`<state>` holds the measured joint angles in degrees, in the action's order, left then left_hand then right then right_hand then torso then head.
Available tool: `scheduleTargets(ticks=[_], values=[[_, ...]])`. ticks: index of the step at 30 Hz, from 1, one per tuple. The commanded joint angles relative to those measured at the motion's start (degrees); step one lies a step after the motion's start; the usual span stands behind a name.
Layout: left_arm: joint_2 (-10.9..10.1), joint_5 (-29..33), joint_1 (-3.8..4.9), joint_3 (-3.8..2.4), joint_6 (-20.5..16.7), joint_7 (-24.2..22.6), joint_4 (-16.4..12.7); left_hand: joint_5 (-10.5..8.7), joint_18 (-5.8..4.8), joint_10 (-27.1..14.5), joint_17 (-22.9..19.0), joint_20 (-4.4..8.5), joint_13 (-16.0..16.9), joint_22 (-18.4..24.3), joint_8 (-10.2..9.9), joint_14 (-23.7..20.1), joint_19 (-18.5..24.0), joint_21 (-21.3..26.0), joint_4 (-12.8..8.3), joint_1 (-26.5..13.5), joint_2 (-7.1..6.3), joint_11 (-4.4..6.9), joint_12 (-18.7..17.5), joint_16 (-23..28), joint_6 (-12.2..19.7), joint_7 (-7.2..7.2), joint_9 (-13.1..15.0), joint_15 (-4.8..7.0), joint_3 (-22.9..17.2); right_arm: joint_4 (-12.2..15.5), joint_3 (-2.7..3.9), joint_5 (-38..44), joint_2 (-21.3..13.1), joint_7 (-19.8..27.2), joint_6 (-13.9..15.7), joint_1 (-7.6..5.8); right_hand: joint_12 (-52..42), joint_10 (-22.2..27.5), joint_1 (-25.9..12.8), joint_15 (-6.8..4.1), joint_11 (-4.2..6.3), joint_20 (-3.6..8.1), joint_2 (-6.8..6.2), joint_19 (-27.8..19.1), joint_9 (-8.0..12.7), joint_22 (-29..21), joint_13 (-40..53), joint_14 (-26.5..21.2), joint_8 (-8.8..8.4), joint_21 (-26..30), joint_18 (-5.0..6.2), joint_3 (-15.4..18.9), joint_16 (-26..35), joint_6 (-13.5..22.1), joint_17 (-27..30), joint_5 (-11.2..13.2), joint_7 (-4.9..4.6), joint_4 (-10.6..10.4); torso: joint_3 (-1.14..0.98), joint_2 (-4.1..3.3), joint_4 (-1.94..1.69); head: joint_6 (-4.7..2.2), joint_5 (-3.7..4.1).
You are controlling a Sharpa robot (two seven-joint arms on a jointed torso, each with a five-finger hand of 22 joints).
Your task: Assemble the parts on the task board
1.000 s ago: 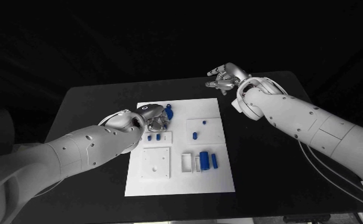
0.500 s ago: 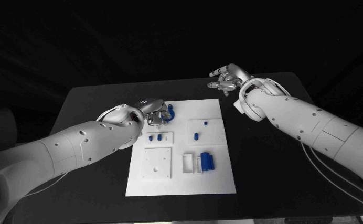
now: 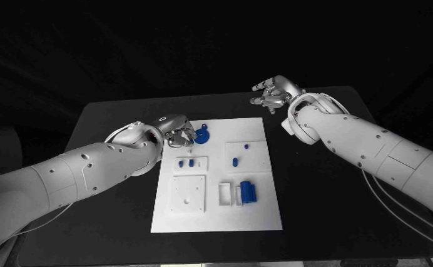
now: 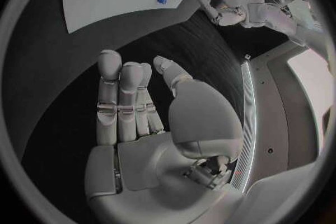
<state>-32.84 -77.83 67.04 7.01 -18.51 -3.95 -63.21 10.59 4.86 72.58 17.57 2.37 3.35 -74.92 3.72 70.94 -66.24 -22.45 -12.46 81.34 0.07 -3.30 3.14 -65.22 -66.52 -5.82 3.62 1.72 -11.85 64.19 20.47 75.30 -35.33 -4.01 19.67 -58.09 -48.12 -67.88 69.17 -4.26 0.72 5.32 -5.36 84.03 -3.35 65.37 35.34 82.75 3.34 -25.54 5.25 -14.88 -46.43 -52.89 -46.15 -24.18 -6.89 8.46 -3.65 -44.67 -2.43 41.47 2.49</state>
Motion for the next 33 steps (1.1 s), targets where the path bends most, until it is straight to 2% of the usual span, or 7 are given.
scheduleTargets(ticks=[1, 8, 20, 33], values=[[-0.22, 0.60, 0.08, -0.03, 0.45, 0.14, -0.01, 0.07, 0.97, 0.24, 0.05, 0.29, 0.06, -1.13, -0.14, 0.41, -0.05, 0.19, -0.03, 0.27, 0.41, 0.15, 0.24, 0.30, -0.37, -0.16, 0.07, -0.15, 0.42, 0.13, 0.02, -0.03, -0.03, 0.48, -0.59, 0.02, -0.24, 0.35, -0.57, -0.40, -0.14, 0.44, 0.20, 2.43, -0.09, -0.05, -0.05, 0.19, 0.06, -0.07, 0.85, -0.06, 0.26, -0.45, 0.06, -0.37, 0.11, -0.17, 0.02, -0.01, 0.07, 0.08, -0.19], [-0.30, 0.82, -0.09, 0.00, 0.69, 0.06, 0.48, 0.07, 0.97, 0.24, 0.05, 0.29, 0.06, -1.13, -0.14, 0.41, -0.05, 0.19, -0.03, 0.27, 0.41, 0.15, 0.24, 0.30, -0.37, -0.16, 0.07, -0.15, 0.42, 0.11, 0.02, -0.04, -0.03, 0.51, -0.58, 0.02, -0.24, 0.35, -0.57, -0.40, -0.14, 0.44, 0.20, 2.43, -0.09, -0.05, -0.05, 0.19, 0.06, -0.07, 0.85, -0.06, 0.26, -0.45, 0.06, -0.37, 0.11, -0.17, 0.00, -0.05, 0.09, 0.20, -0.33], [-0.04, 0.91, -1.28, 0.02, 0.94, -0.39, 1.40, 0.09, 0.95, 0.13, 0.16, 0.28, 0.06, -1.16, -0.14, 0.37, -0.07, 0.38, -0.01, 0.36, 0.36, 0.11, 0.23, 0.48, -0.25, -0.19, 0.06, -0.17, 0.54, 0.10, 0.02, -0.04, -0.04, 0.56, -0.55, 0.03, -0.24, 0.35, -0.57, -0.40, -0.14, 0.44, 0.20, 2.43, -0.09, -0.05, -0.05, 0.19, 0.06, -0.07, 0.85, -0.06, 0.26, -0.45, 0.06, -0.37, 0.11, -0.17, -0.07, -0.02, 0.17, 0.33, -0.43], [0.01, 1.05, -1.93, 0.07, 1.36, -0.61, 1.52, 0.13, 0.96, 0.04, 0.19, 0.28, 0.05, -1.18, -0.15, 0.33, -0.04, 0.39, -0.05, 0.38, 0.38, 0.07, 0.22, 0.51, -0.22, -0.20, 0.06, -0.18, 0.50, 0.12, 0.02, -0.05, -0.11, 0.56, -0.51, 0.04, -0.24, 0.35, -0.57, -0.40, -0.14, 0.44, 0.20, 2.43, -0.09, -0.05, -0.05, 0.19, 0.06, -0.07, 0.85, -0.06, 0.26, -0.45, 0.06, -0.37, 0.11, -0.17, -0.07, -0.01, 0.16, 0.32, -0.35]])
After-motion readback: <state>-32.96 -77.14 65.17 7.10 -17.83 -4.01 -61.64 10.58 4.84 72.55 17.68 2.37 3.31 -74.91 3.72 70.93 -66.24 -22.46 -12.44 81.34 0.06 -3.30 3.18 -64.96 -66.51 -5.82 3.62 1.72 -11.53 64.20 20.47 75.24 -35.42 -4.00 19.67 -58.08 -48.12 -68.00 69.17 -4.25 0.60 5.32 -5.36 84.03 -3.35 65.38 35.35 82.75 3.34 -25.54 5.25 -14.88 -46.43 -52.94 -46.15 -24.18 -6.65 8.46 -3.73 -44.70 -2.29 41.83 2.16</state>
